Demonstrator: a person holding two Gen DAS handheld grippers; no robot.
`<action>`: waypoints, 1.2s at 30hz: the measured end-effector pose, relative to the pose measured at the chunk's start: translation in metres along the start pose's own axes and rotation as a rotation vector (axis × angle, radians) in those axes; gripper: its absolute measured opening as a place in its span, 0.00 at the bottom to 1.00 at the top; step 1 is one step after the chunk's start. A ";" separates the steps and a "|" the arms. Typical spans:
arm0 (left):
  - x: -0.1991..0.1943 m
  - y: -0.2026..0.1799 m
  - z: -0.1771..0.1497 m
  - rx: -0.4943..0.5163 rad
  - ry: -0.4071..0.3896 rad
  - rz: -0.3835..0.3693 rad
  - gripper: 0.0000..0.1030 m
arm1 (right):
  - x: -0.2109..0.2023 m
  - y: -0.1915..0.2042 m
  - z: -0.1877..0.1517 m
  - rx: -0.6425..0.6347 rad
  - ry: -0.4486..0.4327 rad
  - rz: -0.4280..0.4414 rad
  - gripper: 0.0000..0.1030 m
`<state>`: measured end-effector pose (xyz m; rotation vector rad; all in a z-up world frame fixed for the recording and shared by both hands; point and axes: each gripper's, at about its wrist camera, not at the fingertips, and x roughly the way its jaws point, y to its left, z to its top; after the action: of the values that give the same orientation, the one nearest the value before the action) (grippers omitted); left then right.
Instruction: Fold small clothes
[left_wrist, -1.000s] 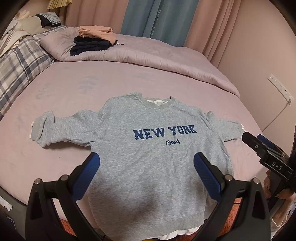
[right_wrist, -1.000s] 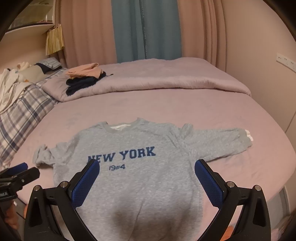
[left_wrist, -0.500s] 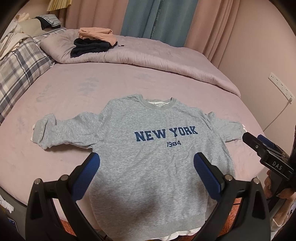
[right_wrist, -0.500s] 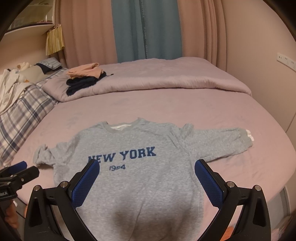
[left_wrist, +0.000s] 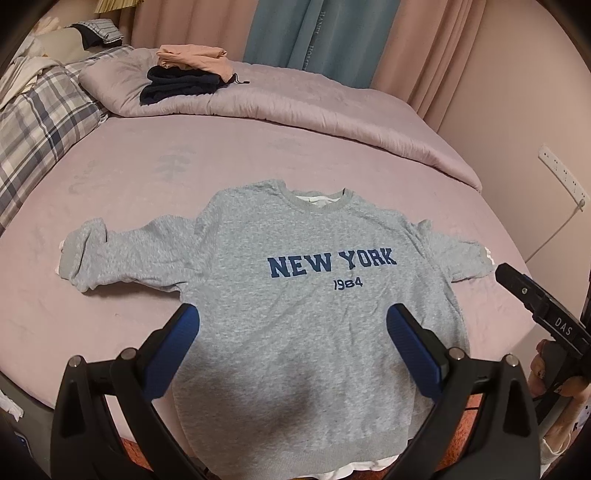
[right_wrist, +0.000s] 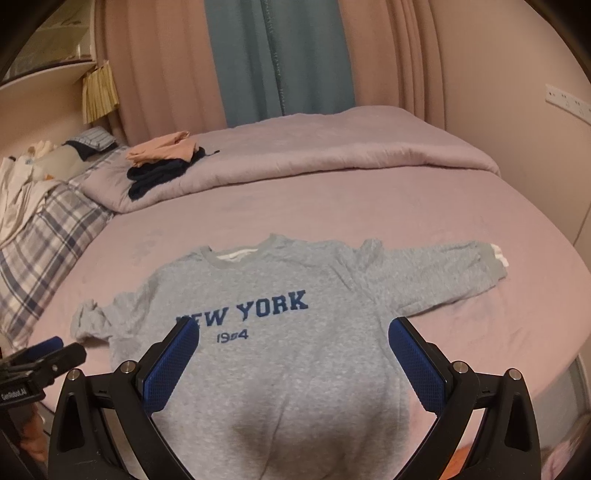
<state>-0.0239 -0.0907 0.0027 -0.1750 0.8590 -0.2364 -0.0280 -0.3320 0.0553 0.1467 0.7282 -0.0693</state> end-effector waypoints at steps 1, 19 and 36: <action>0.000 0.000 0.001 -0.001 0.002 0.000 0.98 | 0.000 -0.001 0.000 0.004 0.001 0.001 0.99; 0.027 -0.001 0.001 -0.018 0.063 0.013 0.98 | 0.018 -0.079 0.003 0.231 0.042 -0.012 0.94; 0.063 -0.011 0.000 -0.019 0.140 0.061 0.95 | 0.108 -0.237 0.006 0.654 0.189 -0.154 0.73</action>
<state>0.0143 -0.1190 -0.0400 -0.1512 1.0048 -0.1853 0.0293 -0.5679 -0.0383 0.7293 0.8852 -0.4469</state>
